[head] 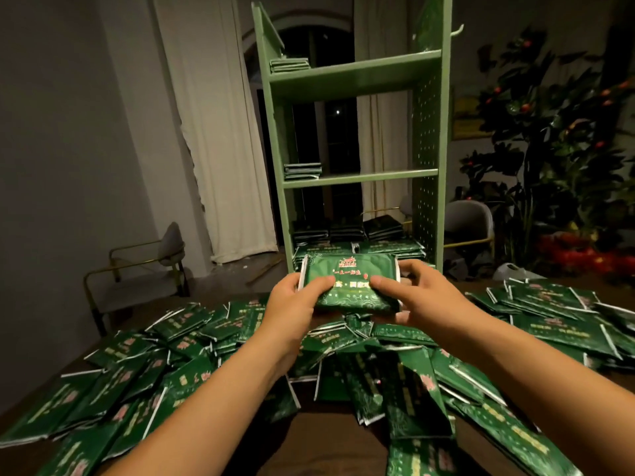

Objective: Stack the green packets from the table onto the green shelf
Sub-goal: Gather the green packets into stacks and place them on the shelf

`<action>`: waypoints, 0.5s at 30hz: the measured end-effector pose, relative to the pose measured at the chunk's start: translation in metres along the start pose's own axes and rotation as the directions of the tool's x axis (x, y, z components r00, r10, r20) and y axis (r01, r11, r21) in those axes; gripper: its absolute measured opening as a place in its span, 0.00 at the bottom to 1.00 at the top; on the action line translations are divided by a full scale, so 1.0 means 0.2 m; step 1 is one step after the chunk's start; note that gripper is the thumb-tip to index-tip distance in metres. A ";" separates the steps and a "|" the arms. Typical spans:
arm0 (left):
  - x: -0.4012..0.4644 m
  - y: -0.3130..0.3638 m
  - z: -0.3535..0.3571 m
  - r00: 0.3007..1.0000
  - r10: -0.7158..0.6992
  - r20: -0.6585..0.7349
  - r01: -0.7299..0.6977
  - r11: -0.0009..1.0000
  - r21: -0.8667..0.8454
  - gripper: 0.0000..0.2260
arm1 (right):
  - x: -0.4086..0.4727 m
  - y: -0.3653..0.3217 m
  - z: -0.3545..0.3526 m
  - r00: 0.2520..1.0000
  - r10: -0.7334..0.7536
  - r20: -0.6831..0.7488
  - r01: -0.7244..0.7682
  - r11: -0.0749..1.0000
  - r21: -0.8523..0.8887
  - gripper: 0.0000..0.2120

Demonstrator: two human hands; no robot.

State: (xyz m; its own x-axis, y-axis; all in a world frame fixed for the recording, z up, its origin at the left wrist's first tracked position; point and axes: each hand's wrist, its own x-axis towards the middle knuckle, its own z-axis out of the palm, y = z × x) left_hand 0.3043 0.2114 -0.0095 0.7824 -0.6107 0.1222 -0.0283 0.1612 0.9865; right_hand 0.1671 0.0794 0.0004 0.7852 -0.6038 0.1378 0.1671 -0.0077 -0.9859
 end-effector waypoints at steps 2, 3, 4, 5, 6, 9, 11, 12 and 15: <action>0.05 0.05 0.01 0.998 -0.040 -0.055 0.038 0.999 -0.036 0.09 | 0.02 -0.03 -0.03 0.991 -0.118 -0.070 0.097 0.963 -0.251 0.21; 0.08 0.07 0.02 0.995 -0.060 -0.080 0.056 0.997 -0.054 0.09 | 0.03 -0.04 -0.06 0.961 -0.260 -0.091 0.193 0.872 -0.449 0.21; 0.10 0.08 0.02 0.992 -0.077 -0.103 0.070 0.995 -0.071 0.10 | 0.03 -0.04 -0.08 0.901 -0.430 -0.053 0.303 0.713 -0.632 0.21; 0.13 0.10 0.03 0.989 -0.088 -0.117 0.078 0.994 -0.080 0.10 | 0.02 -0.06 -0.10 0.815 -0.576 0.054 0.406 0.502 -0.764 0.22; 0.15 0.11 0.03 0.987 -0.101 -0.121 0.091 0.992 -0.086 0.11 | 0.03 -0.07 -0.11 0.734 -0.648 0.203 0.471 0.271 -0.840 0.24; 0.20 0.14 0.06 0.982 -0.149 -0.118 0.138 0.986 -0.094 0.08 | 0.09 -0.04 -0.09 0.642 -0.587 0.493 0.432 -0.255 -0.865 0.34; 0.23 0.15 0.09 0.977 -0.183 -0.107 0.170 0.978 -0.121 0.06 | 0.16 -0.01 -0.06 0.633 -0.589 0.503 0.374 -0.336 -0.864 0.32; 0.24 0.16 0.10 0.976 -0.193 -0.102 0.180 0.975 -0.128 0.05 | 0.19 0.01 -0.05 0.619 -0.606 0.500 0.360 -0.347 -0.866 0.30; 0.30 0.16 0.10 0.979 -0.187 -0.086 0.174 0.975 -0.139 0.06 | 0.30 0.02 -0.02 0.581 -0.636 0.509 0.348 -0.371 -0.861 0.24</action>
State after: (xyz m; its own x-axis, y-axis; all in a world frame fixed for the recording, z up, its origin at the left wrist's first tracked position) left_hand 0.3391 0.1645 0.0321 0.8242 -0.5615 -0.0739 0.1949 0.1586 0.9679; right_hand 0.2124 0.0390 0.0037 0.6531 0.0597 0.7549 -0.3020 -0.8936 0.3320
